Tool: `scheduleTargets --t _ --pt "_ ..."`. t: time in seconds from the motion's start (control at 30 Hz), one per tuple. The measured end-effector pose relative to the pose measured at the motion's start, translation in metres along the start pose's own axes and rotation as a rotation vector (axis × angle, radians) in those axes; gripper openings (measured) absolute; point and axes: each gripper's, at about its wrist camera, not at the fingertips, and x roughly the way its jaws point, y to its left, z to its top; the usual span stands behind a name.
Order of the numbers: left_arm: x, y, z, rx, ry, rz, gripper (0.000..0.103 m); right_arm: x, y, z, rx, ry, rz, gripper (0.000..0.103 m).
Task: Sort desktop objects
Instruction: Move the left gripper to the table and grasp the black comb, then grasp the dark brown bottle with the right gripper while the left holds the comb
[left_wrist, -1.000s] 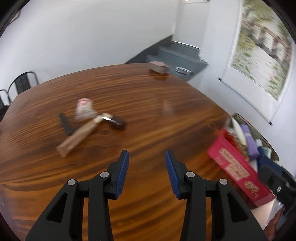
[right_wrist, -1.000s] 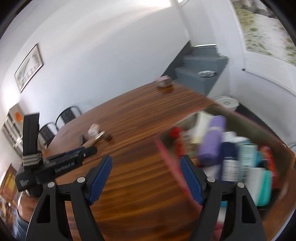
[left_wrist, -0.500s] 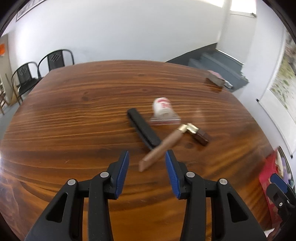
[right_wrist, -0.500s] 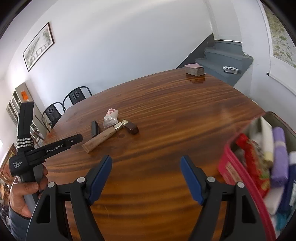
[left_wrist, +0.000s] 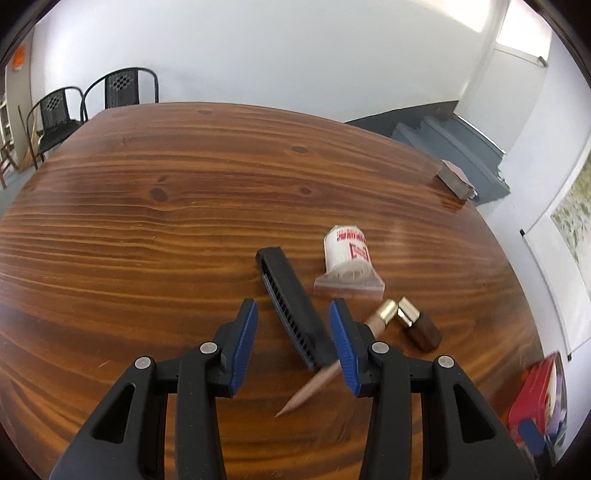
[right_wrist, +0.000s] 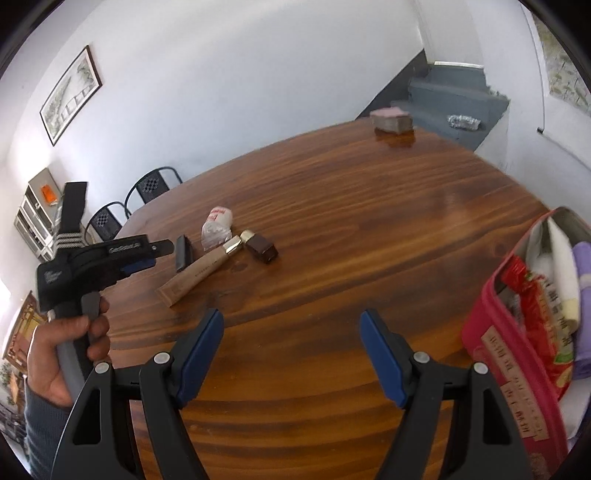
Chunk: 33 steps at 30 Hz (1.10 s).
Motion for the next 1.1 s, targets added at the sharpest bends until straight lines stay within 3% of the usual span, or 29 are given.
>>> scheduleTargets --t 0.3,0.53,0.6,0.63,0.67,1.1 --pt "0.029 -0.015 0.003 0.017 0.031 0.072 0.044 0.001 -0.003 0.000 0.003 0.011 0.014 0.080" --pt "0.041 -0.005 0.002 0.009 0.045 0.100 0.044 0.006 -0.003 -0.001 -0.004 0.022 0.004 0.080" --pt "0.040 -0.001 0.003 0.016 0.038 0.114 0.038 0.008 -0.002 -0.002 -0.014 0.025 -0.003 0.080" --pt "0.040 0.001 0.002 0.019 0.037 0.118 0.022 0.009 -0.001 -0.002 -0.020 0.026 -0.007 0.080" --pt "0.040 0.002 0.002 0.020 0.039 0.118 0.020 0.010 -0.001 -0.002 -0.027 0.027 -0.012 0.080" --pt "0.011 0.025 0.003 0.006 -0.003 0.128 0.018 0.053 0.008 0.010 -0.085 0.100 -0.026 0.080"
